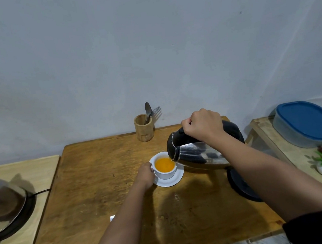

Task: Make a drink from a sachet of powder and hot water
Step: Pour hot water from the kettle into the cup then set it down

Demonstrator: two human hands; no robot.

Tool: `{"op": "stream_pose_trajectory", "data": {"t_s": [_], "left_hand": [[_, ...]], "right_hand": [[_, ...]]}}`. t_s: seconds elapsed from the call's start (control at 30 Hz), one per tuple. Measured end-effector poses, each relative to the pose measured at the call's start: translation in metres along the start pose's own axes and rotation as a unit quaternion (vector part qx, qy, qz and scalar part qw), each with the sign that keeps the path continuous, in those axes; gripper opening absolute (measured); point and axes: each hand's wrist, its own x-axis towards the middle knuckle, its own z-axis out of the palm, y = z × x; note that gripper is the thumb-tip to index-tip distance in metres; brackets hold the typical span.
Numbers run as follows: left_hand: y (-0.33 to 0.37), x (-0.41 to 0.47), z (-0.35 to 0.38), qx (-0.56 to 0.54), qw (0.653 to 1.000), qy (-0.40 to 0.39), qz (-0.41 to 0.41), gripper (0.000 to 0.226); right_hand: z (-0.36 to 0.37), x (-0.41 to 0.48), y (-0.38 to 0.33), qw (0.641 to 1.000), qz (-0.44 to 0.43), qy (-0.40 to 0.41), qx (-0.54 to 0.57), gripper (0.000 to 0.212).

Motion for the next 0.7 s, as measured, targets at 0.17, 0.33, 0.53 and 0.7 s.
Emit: {"op": "stream_pose_trajectory", "data": {"t_s": [0.17, 0.33, 0.53, 0.7], "left_hand": [[0.0002, -0.0006, -0.0010, 0.006, 1.000, -0.003, 0.004, 0.035], [0.0003, 0.0001, -0.0017, 0.005, 1.000, -0.003, 0.003, 0.034], [0.0004, 0.0005, -0.0018, 0.003, 1.000, -0.002, 0.010, 0.035], [-0.0001, 0.0006, -0.0021, -0.003, 1.000, -0.004, 0.012, 0.036]], "right_hand": [[0.0005, -0.0003, -0.0003, 1.000, 0.001, 0.000, -0.001, 0.039], [0.0001, -0.0001, -0.0010, 1.000, -0.002, -0.003, -0.005, 0.039], [-0.0011, 0.0001, -0.0013, 1.000, 0.002, 0.001, -0.013, 0.038], [-0.0012, 0.0005, -0.0015, 1.000, 0.001, 0.001, -0.011, 0.039]]}}
